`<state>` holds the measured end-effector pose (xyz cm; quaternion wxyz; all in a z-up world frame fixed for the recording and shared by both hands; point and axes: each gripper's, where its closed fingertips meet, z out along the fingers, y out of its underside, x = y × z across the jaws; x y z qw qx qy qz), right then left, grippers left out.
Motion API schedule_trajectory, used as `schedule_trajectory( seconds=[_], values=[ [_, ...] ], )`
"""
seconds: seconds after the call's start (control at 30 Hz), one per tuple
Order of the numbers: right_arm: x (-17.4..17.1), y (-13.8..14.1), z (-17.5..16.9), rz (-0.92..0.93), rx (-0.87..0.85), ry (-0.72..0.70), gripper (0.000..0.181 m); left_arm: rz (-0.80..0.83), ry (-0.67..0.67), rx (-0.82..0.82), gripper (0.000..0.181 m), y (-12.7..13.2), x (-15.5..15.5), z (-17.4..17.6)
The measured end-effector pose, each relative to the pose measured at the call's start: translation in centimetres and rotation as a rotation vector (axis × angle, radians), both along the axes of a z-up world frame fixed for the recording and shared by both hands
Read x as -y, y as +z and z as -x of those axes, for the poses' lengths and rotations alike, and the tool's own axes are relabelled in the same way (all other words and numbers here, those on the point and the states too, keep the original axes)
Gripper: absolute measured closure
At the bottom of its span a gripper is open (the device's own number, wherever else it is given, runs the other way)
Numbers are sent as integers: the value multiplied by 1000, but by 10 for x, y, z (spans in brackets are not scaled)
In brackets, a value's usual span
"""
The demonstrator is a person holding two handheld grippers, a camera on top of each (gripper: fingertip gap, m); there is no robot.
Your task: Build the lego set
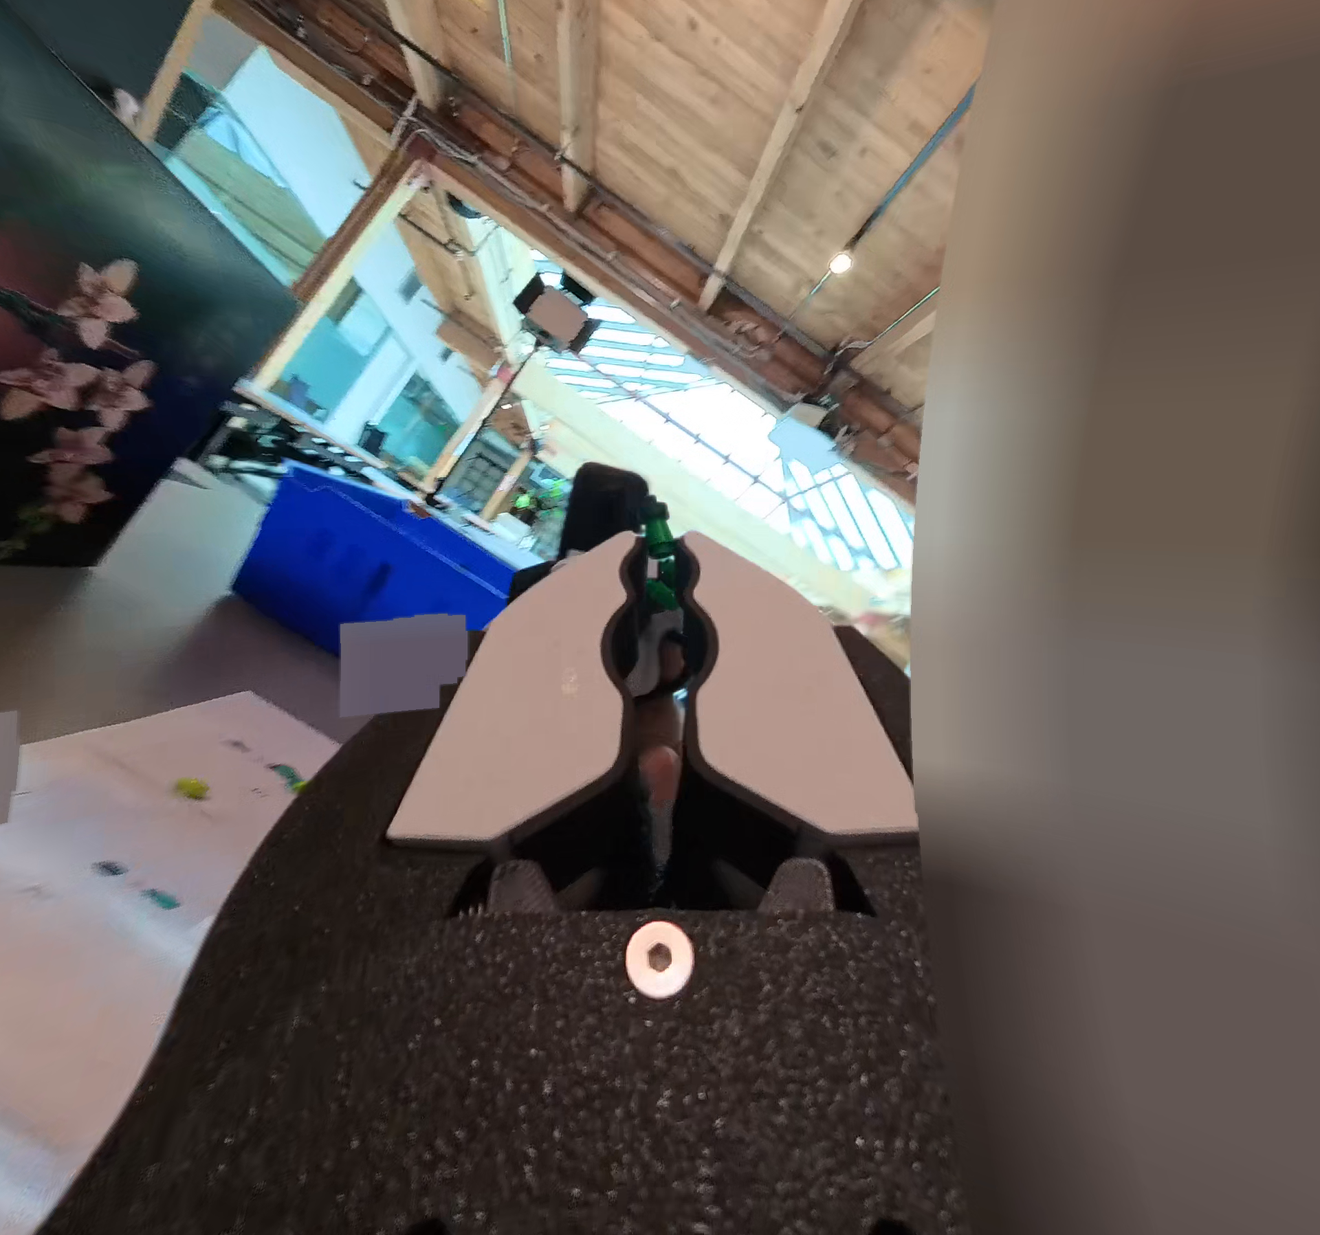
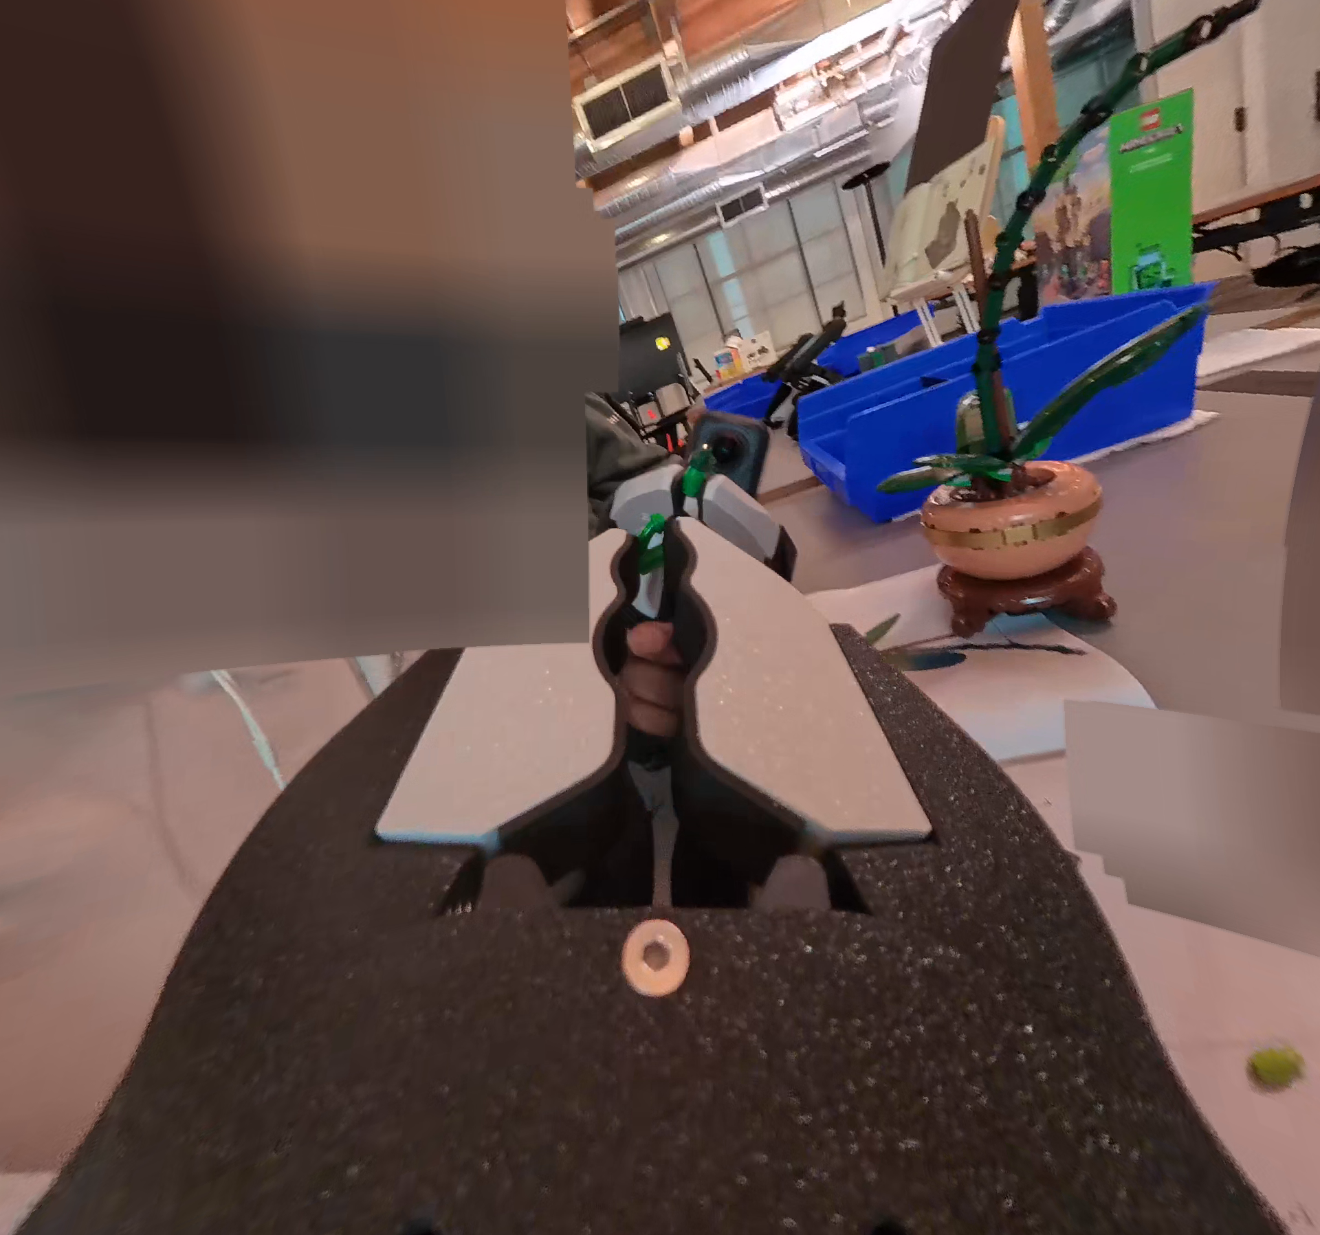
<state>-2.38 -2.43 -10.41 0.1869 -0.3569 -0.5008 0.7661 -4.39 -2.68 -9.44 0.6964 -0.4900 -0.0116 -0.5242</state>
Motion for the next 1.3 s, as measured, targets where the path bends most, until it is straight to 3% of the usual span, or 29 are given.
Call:
schedule_trajectory(
  seconds=[0.1, 0.17, 0.3, 0.4, 0.53, 0.6, 0.7, 0.9, 1.03, 1.2, 1.3],
  values=[
    [-7, -15, 1, -68, 81, -53, 175, 43, 74, -152, 175, -9, -3, 1],
    [-12, -43, 1, -191, 235, -88, 175, 79, 145, -260, 176, -17, -5, 9],
    [-22, -111, -7, -632, 555, -120, 174, 140, 254, -440, 175, -28, -4, 27],
    [-20, -125, -13, -840, 586, -37, 174, 169, 253, -510, 175, -39, -6, 22],
    [-40, -145, -21, -1254, 589, 49, 174, 157, 217, -513, 175, -39, -5, 12],
    [-43, -151, -25, -1357, 573, 118, 174, 155, 218, -514, 175, -39, -4, 13],
    [-41, -151, -24, -1375, 530, 187, 174, 148, 197, -493, 175, -38, -2, 12],
    [-53, -145, -20, -1361, 551, 123, 158, 138, 178, -479, 175, -36, 1, 11],
    [-64, -144, -22, -1314, 691, -88, 172, 134, 167, -470, 175, -36, 2, 10],
    [-45, -136, -15, -852, 925, -453, 175, 136, 165, -463, 175, -36, 2, 11],
    [-50, -143, -17, -864, 988, -572, 174, 132, 162, -450, 175, -35, 3, 11]
  ],
)
